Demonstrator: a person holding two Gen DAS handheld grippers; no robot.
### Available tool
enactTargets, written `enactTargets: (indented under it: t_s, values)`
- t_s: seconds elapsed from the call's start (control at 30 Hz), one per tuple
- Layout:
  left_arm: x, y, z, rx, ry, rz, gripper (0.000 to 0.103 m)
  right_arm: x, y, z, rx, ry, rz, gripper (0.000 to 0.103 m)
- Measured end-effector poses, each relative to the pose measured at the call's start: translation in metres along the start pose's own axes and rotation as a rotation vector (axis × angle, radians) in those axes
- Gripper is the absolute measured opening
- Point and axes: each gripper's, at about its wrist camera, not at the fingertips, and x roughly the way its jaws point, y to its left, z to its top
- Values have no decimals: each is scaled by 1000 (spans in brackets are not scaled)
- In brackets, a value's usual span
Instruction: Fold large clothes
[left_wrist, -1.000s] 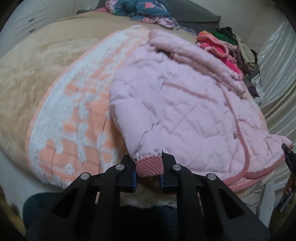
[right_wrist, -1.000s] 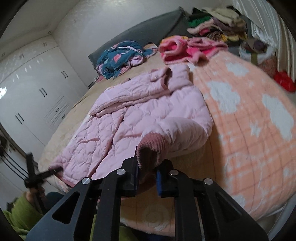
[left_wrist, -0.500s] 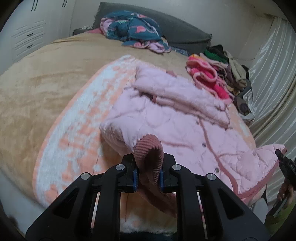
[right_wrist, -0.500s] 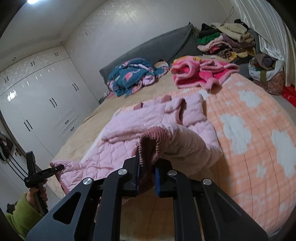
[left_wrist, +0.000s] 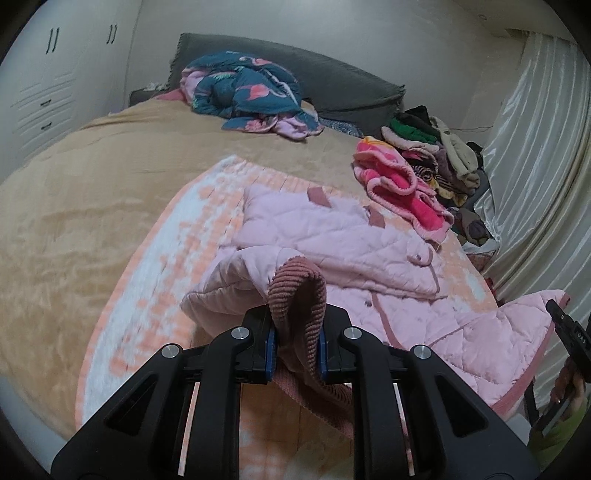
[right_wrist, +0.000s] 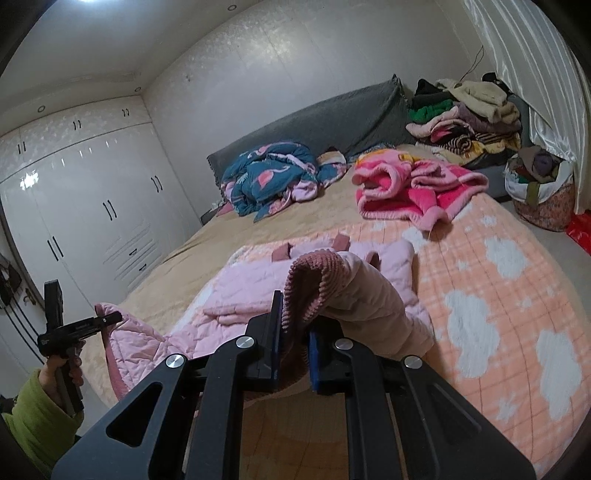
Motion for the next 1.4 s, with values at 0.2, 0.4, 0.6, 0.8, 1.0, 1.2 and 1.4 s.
enactTargets:
  t_s: [0.2, 0.4, 0.6, 0.8, 1.0, 1.2, 1.4]
  values:
    - [2, -13, 27, 34, -18, 1, 9, 5, -4, 20, 1, -33, -13, 10]
    - [1, -26, 51, 70, -49, -3, 9, 10, -8, 37, -5, -65, -34, 10]
    - [7, -36, 69, 107, -65, 6, 9, 19, -13, 52, -6, -81, -39, 10]
    - [14, -39, 85, 119, -79, 17, 9, 30, -16, 68, -19, -103, -47, 10]
    - [24, -40, 102, 147, -114, 57, 9, 42, -23, 86, -12, -129, -56, 10]
    - [42, -36, 120, 148, -135, 74, 10, 62, -33, 103, 2, -148, -74, 10]
    - [65, -33, 133, 137, -153, 77, 10, 87, -46, 114, 31, -144, -94, 10]
